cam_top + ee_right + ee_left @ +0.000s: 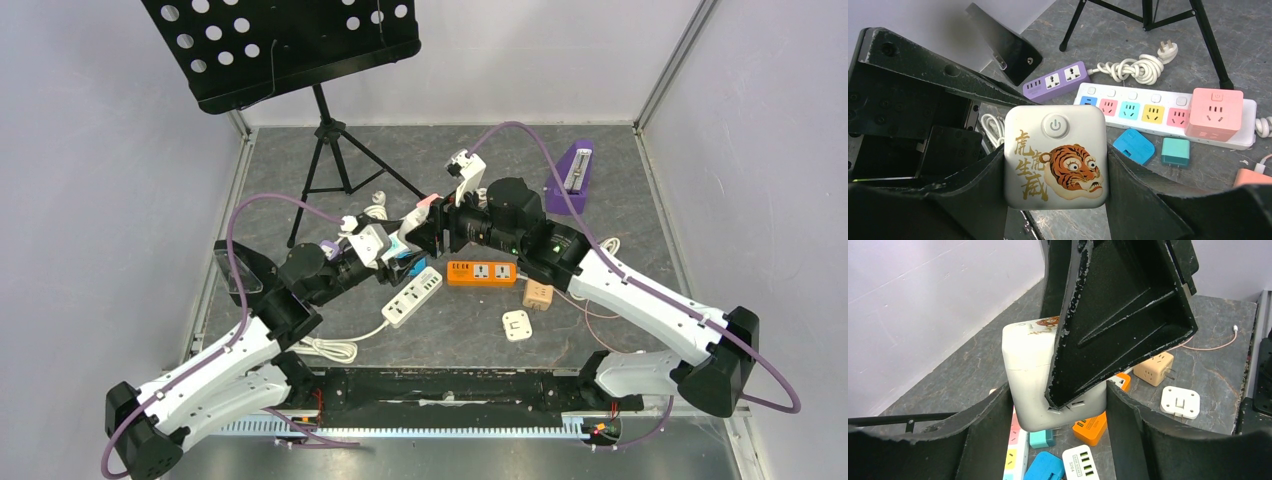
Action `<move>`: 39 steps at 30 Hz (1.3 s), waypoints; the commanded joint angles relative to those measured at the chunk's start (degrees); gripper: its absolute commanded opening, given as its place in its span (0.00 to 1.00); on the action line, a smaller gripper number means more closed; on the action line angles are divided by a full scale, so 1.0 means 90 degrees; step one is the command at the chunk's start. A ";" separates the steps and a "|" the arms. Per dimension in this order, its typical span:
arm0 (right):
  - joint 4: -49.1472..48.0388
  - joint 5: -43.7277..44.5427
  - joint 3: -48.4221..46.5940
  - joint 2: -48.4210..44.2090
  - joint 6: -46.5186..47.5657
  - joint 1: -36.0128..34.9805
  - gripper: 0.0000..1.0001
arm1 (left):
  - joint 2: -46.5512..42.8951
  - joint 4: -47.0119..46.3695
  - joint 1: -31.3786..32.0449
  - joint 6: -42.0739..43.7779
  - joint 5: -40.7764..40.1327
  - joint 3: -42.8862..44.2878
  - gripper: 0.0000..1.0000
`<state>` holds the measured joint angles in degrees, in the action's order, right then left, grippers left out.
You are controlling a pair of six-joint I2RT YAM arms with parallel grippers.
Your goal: Insert the plug
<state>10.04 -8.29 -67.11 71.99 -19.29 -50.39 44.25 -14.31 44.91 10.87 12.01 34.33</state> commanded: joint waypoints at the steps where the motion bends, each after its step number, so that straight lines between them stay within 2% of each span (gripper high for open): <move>1: -0.0607 -0.0183 0.0039 -0.0089 -0.0239 -0.0055 0.53 | -0.0092 -0.0455 0.0033 -0.0246 -0.0293 -0.0002 0.02; 2: -0.0675 -0.0194 0.0093 -0.0113 -0.0252 -0.0048 0.52 | -0.0096 -0.0457 0.0034 -0.0259 -0.0291 -0.0009 0.02; 4: -0.0825 -0.0229 0.0180 -0.0130 -0.0283 -0.0055 0.45 | -0.0107 -0.0427 0.0041 -0.0296 -0.0280 -0.0001 0.02; 5: -0.0967 -0.0272 0.0247 -0.0149 -0.0297 -0.0055 0.36 | -0.0116 -0.0410 0.0036 -0.0332 -0.0284 0.0004 0.02; 6: -0.1064 -0.0301 0.0282 -0.0156 -0.0307 -0.0051 0.21 | -0.0121 -0.0359 0.0035 -0.0414 -0.0317 0.0028 0.02; 7: -0.1066 -0.0295 0.0303 -0.0149 -0.0300 -0.0051 0.08 | -0.0114 -0.0318 0.0034 -0.0526 -0.0402 0.0058 0.12; 8: -0.1231 -0.0253 0.0301 -0.0130 -0.0290 -0.0055 0.00 | -0.0137 -0.0258 0.0037 -0.0610 -0.0545 0.0080 0.33; 10: -0.1138 0.0014 0.0211 -0.0068 -0.0146 -0.0053 0.00 | -0.0259 0.0020 0.0039 -0.0749 -0.0838 0.0141 0.66; 11: -0.0920 0.0229 0.0098 0.0012 -0.0030 -0.0057 0.00 | -0.0387 0.0145 0.0033 -0.0807 -0.1032 0.0162 0.77; 13: -0.0608 0.0672 -0.0067 0.0162 0.0173 -0.0045 0.00 | -0.0654 0.0446 0.0031 -0.1296 -0.1955 0.0172 0.78; 19: -0.0040 0.1600 -0.0394 0.1010 0.0756 -0.0043 0.00 | -0.1375 0.2495 0.0031 -0.2329 -0.3435 0.0585 0.79; 22: -0.0217 0.1867 -0.0378 0.1516 0.0964 -0.0048 0.00 | -0.1610 0.3439 0.0030 -0.2623 -0.4145 0.0833 0.78; 24: -0.0824 0.1853 -0.0177 0.1777 0.1101 -0.0045 0.00 | -0.1755 0.3838 0.0035 -0.2732 -0.4471 0.0941 0.78; 31: -0.2126 0.2033 -0.0259 0.2954 0.1419 -0.0055 0.00 | -0.2370 0.4335 0.0030 -0.2663 -0.4745 0.0933 0.78; 39: -0.2632 0.2406 -0.0841 0.3978 0.1808 -0.0045 0.00 | -0.2475 0.4266 0.0030 -0.2473 -0.5023 0.0791 0.79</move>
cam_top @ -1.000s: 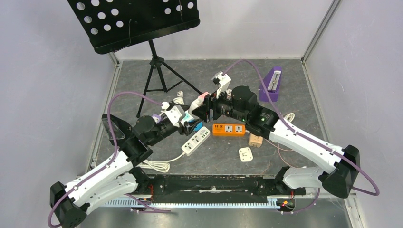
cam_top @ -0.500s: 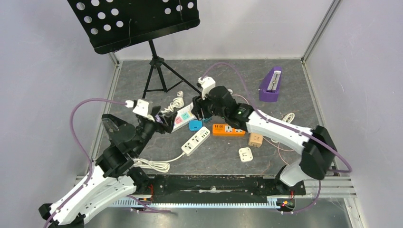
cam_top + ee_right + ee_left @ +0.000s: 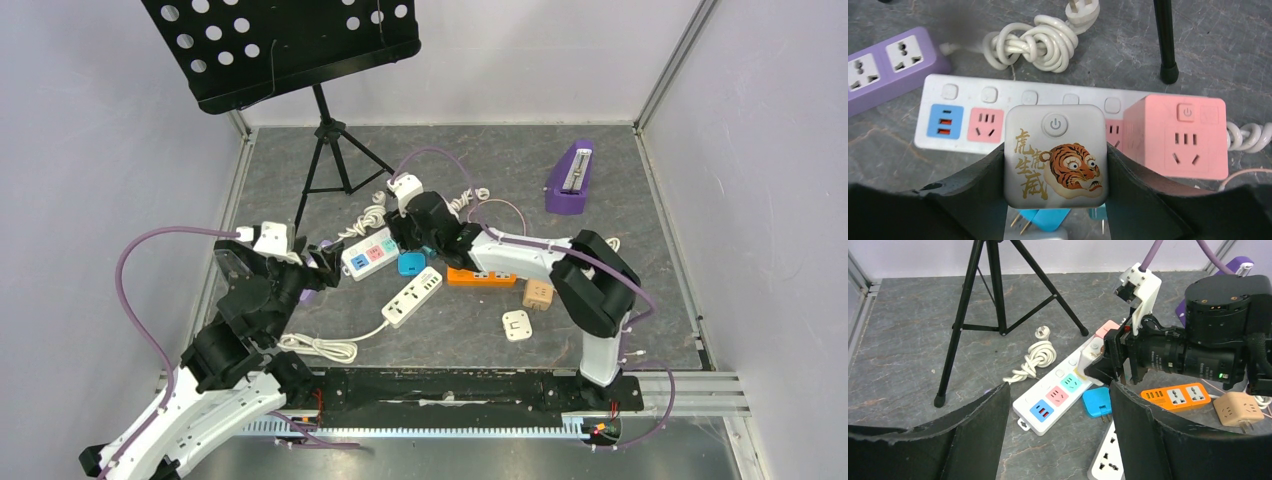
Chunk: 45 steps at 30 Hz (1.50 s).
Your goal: Insert the plug
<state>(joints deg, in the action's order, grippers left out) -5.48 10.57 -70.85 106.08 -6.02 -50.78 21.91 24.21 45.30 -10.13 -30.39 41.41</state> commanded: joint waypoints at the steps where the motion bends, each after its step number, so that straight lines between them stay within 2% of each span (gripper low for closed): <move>1: -0.1051 0.0361 -0.0392 0.0271 0.0364 0.0003 0.00 | 0.0016 -0.0004 -0.0014 -0.0129 -0.0322 -0.0008 0.79; 11: -0.1529 0.0429 -0.0304 0.0701 0.0610 0.0079 0.00 | 0.0026 -0.0072 -0.0014 -0.0154 -0.0417 -0.0173 0.79; 19: -0.1471 0.0466 -0.0087 0.0713 0.0496 0.0187 0.00 | 0.0018 -0.0082 -0.0014 -0.0207 -0.0568 -0.0320 0.79; 27: -0.1433 -0.0478 0.0246 0.0586 0.0154 0.0330 0.00 | 0.0026 -0.0082 -0.0012 -0.0251 -0.0607 -0.0333 0.79; 33: -0.1531 -0.0680 0.0313 0.0499 0.0174 0.0389 0.00 | 0.0026 -0.0046 -0.0014 -0.0290 -0.0641 -0.0342 0.79; 41: -0.0827 -0.0331 0.0076 0.0450 0.0265 0.0389 0.00 | 0.0038 -0.0041 -0.0014 -0.0291 -0.0695 -0.0362 0.79; 45: -0.0384 -0.0488 -0.0042 0.0423 0.0301 0.0388 0.00 | 0.0046 -0.0037 -0.0014 -0.0299 -0.0705 -0.0354 0.79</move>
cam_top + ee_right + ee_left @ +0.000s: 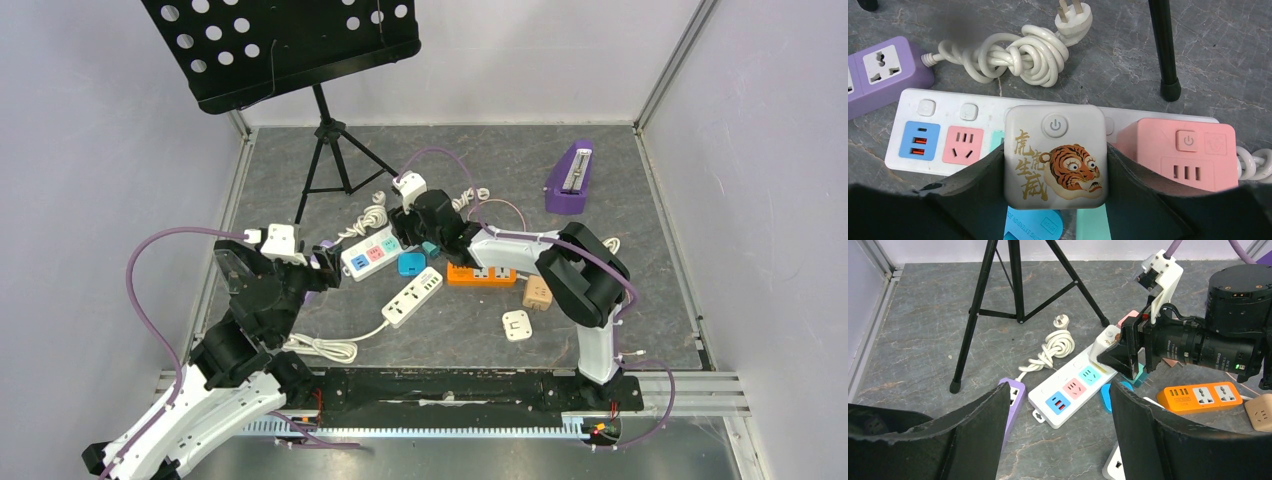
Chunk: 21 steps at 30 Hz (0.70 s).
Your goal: Insert the plug
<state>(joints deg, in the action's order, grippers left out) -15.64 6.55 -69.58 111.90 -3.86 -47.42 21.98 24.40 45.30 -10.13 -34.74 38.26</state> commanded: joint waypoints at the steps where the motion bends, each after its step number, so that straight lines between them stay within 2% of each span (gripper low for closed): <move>1: 0.0707 -0.0117 -0.0143 -0.0226 0.0076 0.0016 0.00 | 0.0031 -0.0065 -0.0014 -0.0300 -0.0229 -0.0009 0.79; 7: 0.0568 -0.0095 -0.0142 0.0058 0.0076 0.0022 0.00 | 0.0015 -0.0038 -0.0014 -0.0339 -0.0246 -0.0020 0.79; 13: 0.0125 0.0150 0.0416 0.0158 0.0153 0.0004 0.00 | -0.0029 -0.0019 -0.0014 -0.0349 -0.0308 -0.0038 0.79; 21: 0.0251 0.0758 0.0631 0.0407 0.0129 -0.0278 0.00 | 0.0027 -0.0028 -0.0014 -0.0339 -0.0324 -0.0029 0.79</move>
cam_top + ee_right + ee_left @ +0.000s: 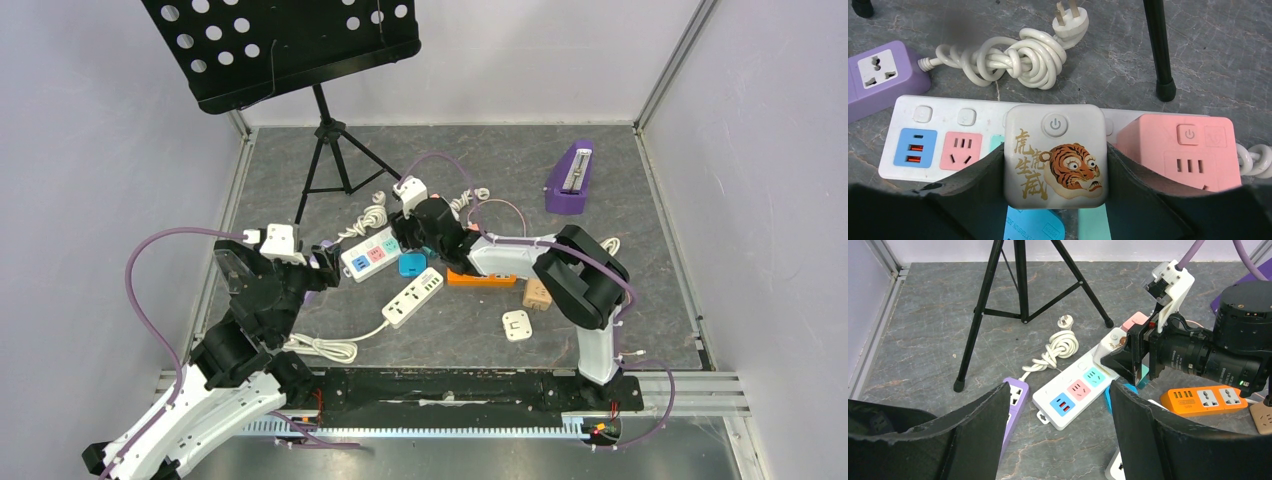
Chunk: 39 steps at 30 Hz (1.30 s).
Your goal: Insert the plug
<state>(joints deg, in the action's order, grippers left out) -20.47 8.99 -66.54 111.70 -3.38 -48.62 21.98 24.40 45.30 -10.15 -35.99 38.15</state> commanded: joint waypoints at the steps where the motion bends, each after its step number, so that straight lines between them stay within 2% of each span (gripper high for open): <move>1: 0.0840 0.0587 0.0301 0.0452 0.0080 -0.0171 0.00 | 0.0019 -0.0026 -0.0014 -0.0337 -0.0198 -0.0028 0.78; 9: 0.1390 0.0749 0.0269 0.0608 -0.0279 -0.0194 0.00 | 0.0029 -0.0026 -0.0014 -0.0366 -0.0201 -0.0029 0.79; 22: 0.1102 0.0676 0.0888 0.0962 -0.0806 -0.0355 0.00 | 0.0028 -0.0026 -0.0014 -0.0386 -0.0220 -0.0032 0.79; 27: 0.1617 0.1027 0.0319 0.0938 -0.0720 -0.0408 0.01 | 0.0040 -0.0026 -0.0014 -0.0405 -0.0220 -0.0004 0.78; 29: 0.1811 0.1221 0.0002 0.0704 -0.0576 -0.0399 0.29 | 0.0046 -0.0021 -0.0014 -0.0433 -0.0215 0.0047 0.79; 31: 0.1972 0.1311 -0.0387 0.0442 -0.0442 -0.0376 0.63 | 0.0068 -0.0026 -0.0014 -0.0444 -0.0196 0.0103 0.80; 33: 0.2128 0.1306 -0.0817 0.0163 -0.0337 -0.0320 0.82 | 0.0098 -0.0003 -0.0014 -0.0464 -0.0141 0.0180 0.82; 36: 0.2483 0.1028 -0.1463 -0.0257 -0.0141 -0.0220 0.97 | 0.0188 0.0092 -0.0014 -0.0563 0.0002 0.0291 0.85; 39: 0.2763 0.0764 -0.1664 -0.0815 -0.0010 -0.0193 0.98 | 0.0307 0.0228 -0.0014 -0.0762 0.0121 0.0342 0.90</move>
<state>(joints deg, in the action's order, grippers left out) -1.52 17.72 -76.03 114.06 -5.76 -51.31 23.27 25.30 45.30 -11.60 -35.75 38.57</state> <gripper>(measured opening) 0.976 0.878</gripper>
